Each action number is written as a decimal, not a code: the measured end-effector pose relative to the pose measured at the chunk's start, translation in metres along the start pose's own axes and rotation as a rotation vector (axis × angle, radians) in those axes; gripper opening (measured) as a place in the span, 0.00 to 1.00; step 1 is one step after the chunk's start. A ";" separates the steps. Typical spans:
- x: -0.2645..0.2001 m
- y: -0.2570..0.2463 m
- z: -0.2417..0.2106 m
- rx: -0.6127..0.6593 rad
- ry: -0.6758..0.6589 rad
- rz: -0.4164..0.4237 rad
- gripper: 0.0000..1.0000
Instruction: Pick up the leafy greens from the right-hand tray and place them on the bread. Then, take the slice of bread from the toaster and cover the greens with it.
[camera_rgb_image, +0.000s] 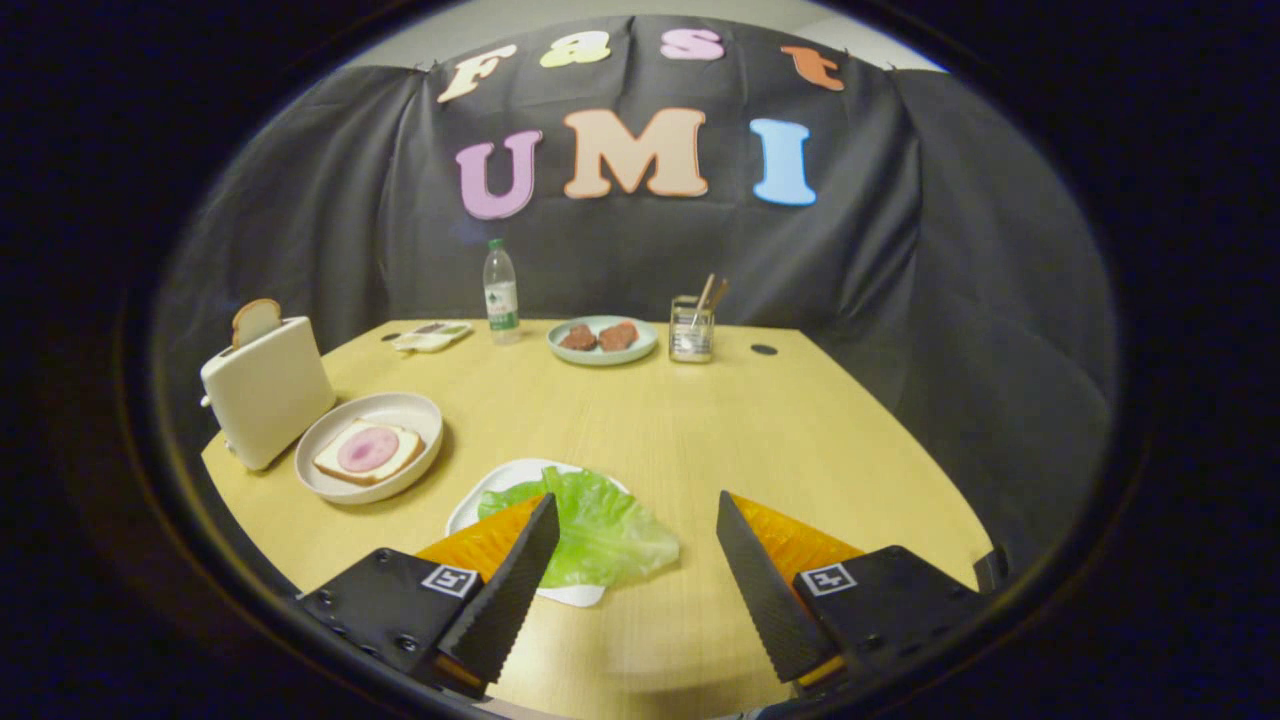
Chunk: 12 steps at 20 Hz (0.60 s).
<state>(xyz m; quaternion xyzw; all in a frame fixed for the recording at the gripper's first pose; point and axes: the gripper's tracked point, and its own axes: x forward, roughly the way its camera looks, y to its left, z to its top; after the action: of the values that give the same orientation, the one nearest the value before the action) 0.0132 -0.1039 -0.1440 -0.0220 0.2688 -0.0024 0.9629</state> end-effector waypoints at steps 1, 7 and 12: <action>0.006 -0.001 -0.007 0.006 0.039 0.007 1.00; 0.031 -0.016 -0.035 0.141 0.212 -0.009 1.00; 0.045 -0.014 -0.055 0.253 0.292 0.034 0.94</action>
<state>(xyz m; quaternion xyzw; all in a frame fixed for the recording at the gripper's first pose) 0.0233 -0.1213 -0.2135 0.1044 0.4035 -0.0229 0.9087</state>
